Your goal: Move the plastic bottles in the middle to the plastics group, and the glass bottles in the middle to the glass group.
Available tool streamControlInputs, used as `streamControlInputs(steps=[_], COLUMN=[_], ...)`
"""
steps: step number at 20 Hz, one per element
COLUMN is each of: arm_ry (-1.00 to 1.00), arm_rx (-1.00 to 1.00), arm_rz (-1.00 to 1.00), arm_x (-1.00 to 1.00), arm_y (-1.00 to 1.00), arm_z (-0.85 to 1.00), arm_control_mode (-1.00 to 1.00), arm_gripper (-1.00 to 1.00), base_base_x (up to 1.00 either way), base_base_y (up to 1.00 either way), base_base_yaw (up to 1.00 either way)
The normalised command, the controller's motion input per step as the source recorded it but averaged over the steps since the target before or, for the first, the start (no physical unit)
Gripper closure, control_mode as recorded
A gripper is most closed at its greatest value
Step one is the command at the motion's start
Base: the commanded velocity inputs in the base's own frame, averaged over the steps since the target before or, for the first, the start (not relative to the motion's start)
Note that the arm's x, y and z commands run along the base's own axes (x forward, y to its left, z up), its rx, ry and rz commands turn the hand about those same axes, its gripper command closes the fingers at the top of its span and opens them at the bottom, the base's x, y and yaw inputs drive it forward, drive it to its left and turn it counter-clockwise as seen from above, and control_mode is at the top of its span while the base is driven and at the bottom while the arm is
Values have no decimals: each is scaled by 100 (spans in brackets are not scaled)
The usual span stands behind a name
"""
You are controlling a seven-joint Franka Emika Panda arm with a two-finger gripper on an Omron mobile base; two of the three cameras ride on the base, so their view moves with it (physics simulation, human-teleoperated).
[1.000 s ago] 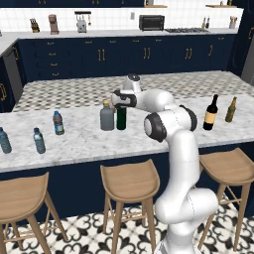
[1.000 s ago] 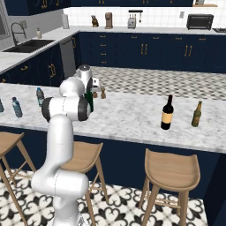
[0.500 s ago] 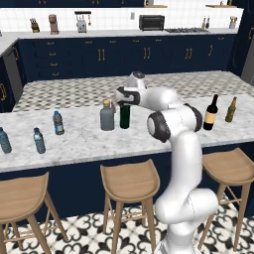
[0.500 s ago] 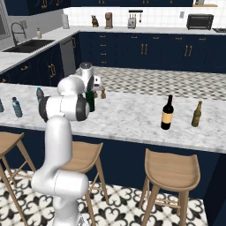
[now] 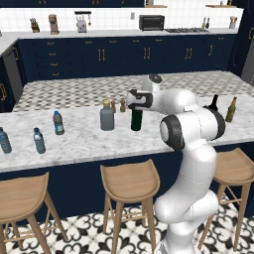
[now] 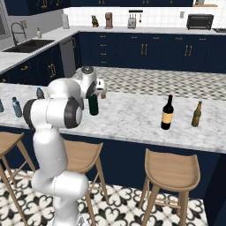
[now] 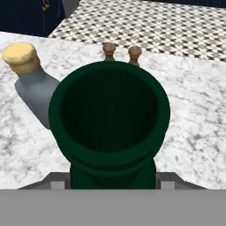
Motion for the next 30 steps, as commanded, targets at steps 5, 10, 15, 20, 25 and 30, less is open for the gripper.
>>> streamControlInputs(steps=[5, 10, 15, 20, 25, 30], arm_ry=[-7, 6, 21, 10, 0, 0], arm_rx=[-3, -7, -9, -4, 0, 2], arm_rz=[0, 0, -3, -1, 0, 0], arm_x=[-53, 2, 1, -34, -45, -23], arm_y=[-56, -48, -42, -46, -71, -71], arm_z=[40, 72, 27, -9, -9, 0], arm_control_mode=[-100, -100, -100, -100, -100, -100], arm_gripper=[100, 100, 100, 100, 100, 100], base_base_x=[0, 0, 0, 0, 0, 0], base_base_y=[0, 0, 0, 0, 0, 0], base_base_yaw=[0, 0, 0, 0, 0, 0])
